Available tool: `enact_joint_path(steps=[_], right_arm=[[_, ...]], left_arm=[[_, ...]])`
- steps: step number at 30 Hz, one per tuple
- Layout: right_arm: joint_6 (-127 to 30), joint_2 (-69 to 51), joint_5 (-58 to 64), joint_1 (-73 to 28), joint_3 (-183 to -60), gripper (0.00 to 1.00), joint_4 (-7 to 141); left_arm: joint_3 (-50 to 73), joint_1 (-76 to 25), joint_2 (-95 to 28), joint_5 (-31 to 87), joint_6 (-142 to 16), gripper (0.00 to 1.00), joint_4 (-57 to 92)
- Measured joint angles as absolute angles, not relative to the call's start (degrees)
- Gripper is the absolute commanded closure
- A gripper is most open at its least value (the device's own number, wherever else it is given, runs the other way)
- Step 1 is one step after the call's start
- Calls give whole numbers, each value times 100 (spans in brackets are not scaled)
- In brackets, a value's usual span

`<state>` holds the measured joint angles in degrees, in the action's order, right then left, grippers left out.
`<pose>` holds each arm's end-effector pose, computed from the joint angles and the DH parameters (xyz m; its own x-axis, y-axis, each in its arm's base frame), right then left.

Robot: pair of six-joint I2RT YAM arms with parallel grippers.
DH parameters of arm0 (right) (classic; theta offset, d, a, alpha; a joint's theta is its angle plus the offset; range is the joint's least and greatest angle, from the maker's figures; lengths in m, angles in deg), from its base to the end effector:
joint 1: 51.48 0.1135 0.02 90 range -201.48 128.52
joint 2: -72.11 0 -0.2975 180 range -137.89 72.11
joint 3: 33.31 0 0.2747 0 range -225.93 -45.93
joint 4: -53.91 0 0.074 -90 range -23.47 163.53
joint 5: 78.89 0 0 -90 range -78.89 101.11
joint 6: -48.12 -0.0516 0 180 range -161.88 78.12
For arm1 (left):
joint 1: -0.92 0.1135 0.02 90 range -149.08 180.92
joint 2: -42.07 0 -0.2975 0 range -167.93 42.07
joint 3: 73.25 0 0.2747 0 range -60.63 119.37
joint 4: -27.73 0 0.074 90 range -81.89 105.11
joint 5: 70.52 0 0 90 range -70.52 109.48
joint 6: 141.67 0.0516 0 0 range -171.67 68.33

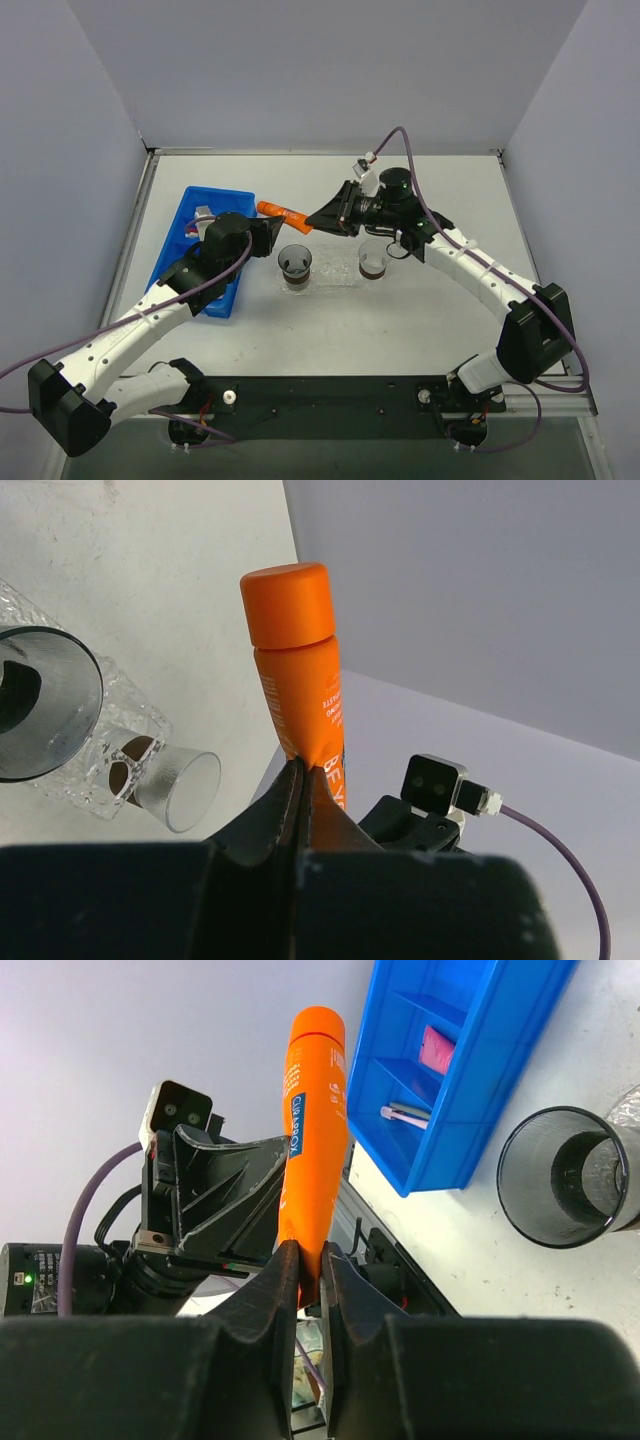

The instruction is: Prepare toiletry sets of a toothbrush and toothpaste on the tray

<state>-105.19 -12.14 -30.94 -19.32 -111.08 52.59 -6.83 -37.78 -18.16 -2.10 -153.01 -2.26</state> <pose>0.2991 0.2289 0.3684 -0.8919 0.2229 -0.3935 -0.3632 0.1656 0.9169 0.2124 -0.1459 0.3521 -0.2506 -0.9675 0.0344 -0.3715 0.0633 -0.9263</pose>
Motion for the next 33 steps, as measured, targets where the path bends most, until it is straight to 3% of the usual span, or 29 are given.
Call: enact_joint_path(steps=[2,5,6,7,10,17,25,33], right_arm=[[-10545,-1214,-3118,-1956,-11108,100,5251],[-10574,-1214,-3155,-1988,-11105,100,5196],[-10580,-1214,-3172,-2002,-11105,100,5161],[-10585,-1214,-3185,-2010,-11099,100,5113],[-10591,-1212,-3198,-2052,-11062,100,4964],[-10513,-1157,-3198,-2174,-10933,100,4894],[-9512,-604,-3168,-2496,-11125,100,5981],[-8008,-395,-3459,-3145,-11908,100,7801]], left_arm=[[-683,-3778,-1816,-195,-15299,99,-221],[-683,-3776,-1816,-173,-15286,85,-213],[-683,-3776,-1816,-168,-15273,79,-191],[-683,-3776,-1816,-166,-15253,65,-165],[-692,-3778,-1816,-59,-15177,44,-47],[-792,-3730,-1816,354,-14849,22,264],[-806,-3249,-1715,1130,-13601,19,111],[-344,-2904,-1411,2229,-10274,18,-315]])
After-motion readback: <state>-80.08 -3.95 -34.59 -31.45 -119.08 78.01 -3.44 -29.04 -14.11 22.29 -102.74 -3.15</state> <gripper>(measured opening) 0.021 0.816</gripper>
